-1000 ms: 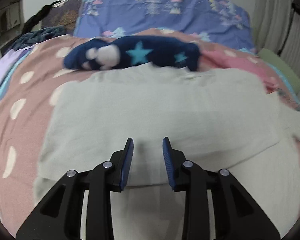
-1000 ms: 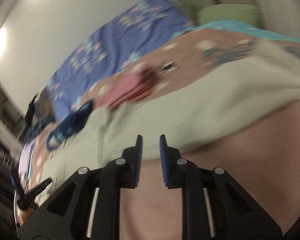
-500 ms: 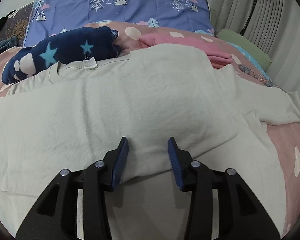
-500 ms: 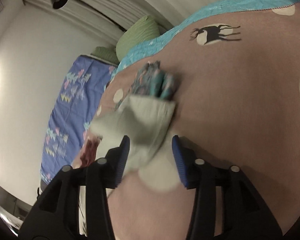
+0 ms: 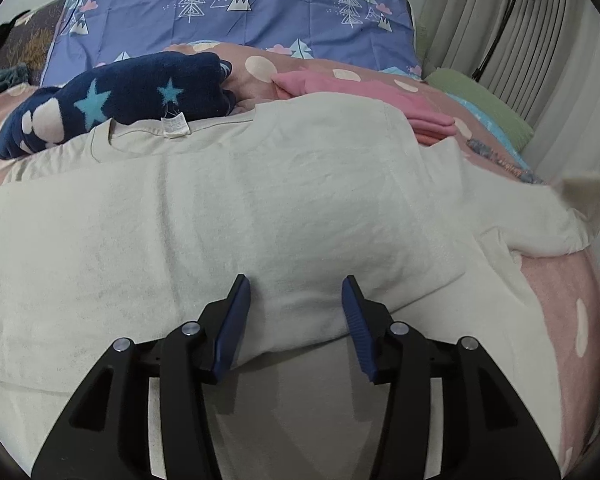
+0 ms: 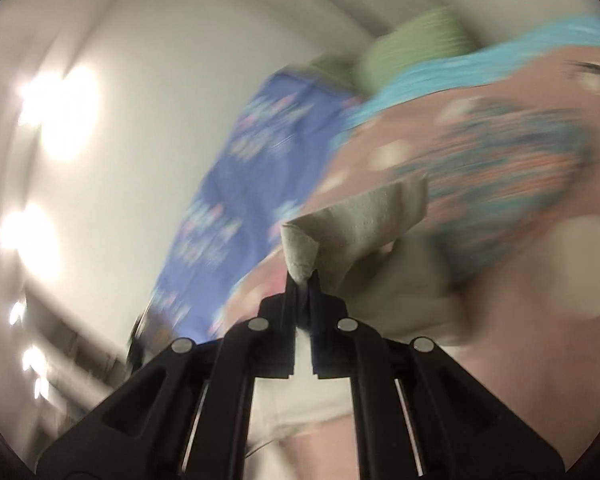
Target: Fold small clothes
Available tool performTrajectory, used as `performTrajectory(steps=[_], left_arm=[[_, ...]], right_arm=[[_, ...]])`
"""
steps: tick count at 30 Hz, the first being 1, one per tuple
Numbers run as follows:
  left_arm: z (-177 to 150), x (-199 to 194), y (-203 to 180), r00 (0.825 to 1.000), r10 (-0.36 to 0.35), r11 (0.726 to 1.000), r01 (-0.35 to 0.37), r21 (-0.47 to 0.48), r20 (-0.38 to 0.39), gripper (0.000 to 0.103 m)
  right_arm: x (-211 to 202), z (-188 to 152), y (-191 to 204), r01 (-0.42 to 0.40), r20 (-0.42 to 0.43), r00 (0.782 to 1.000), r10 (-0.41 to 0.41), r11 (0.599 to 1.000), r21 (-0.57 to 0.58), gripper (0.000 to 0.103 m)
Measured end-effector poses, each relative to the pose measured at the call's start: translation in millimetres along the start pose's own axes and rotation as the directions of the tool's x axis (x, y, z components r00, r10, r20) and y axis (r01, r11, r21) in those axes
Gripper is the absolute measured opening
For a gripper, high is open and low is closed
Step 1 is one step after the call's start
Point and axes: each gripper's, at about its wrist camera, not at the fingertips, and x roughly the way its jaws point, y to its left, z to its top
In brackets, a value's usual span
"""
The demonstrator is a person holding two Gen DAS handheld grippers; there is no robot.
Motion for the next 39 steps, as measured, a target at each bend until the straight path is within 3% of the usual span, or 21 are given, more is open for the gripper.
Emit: performTrajectory(steps=[2, 4, 7, 10, 14, 21, 27, 36, 39], left_arm=[[0.8, -1.6, 9.4, 0.999, -0.053, 0.998, 0.053, -0.046, 0.01, 0.049], [1.1, -4.2, 23.3, 0.992, -0.122, 0.986, 0.124, -0.115, 0.025, 0.048], [-0.9, -7.7, 46.7, 0.975, -0.215, 0.947, 0.223, -0.233, 0.058, 0.045], [-0.4, -11.4, 63.1, 0.967, -0.242, 0.921, 0.255, -0.296, 0.083, 0.045], [-0.2, -11.2, 74.3, 0.954, -0.283, 0.891, 0.299, -0.341, 0.097, 0.045], [1.8, -10.6, 67.7, 0.958, -0.274, 0.906, 0.288, -0.309, 0.09, 0.046], [3.2, -11.1, 76.0, 0.951, -0.295, 0.892, 0.31, -0.329, 0.096, 0.047], [6.3, -16.9, 65.2, 0.911, -0.398, 0.857, 0.41, -0.311, 0.104, 0.053], [4.0, -10.7, 58.7, 0.9, -0.43, 0.842, 0.427, -0.329, 0.068, 0.062]], right_arm=[[36.4, -25.2, 49.9, -0.089, -0.092, 0.992, 0.081, 0.992, -0.088, 0.005], [79.6, -63.9, 96.5, -0.178, -0.218, 0.965, 0.145, 0.974, -0.14, 0.005], [125.9, -117.0, 129.2, -0.223, -0.36, 0.922, 0.144, 0.956, -0.188, 0.005], [155.9, -174.2, 128.6, -0.202, -0.487, 0.87, 0.076, 0.956, -0.211, 0.005], [166.2, -204.3, 97.8, -0.152, -0.568, 0.823, 0.023, 0.972, -0.18, 0.005], [156.6, -214.6, 93.3, -0.177, -0.592, 0.806, 0.024, 0.963, -0.202, 0.006], [147.1, -219.2, 86.2, -0.207, -0.619, 0.785, 0.014, 0.948, -0.241, 0.012], [140.0, -222.8, 82.6, -0.255, -0.632, 0.774, 0.024, 0.926, -0.278, 0.014], [138.1, -226.7, 86.6, -0.25, -0.642, 0.767, -0.011, 0.916, -0.314, 0.014]])
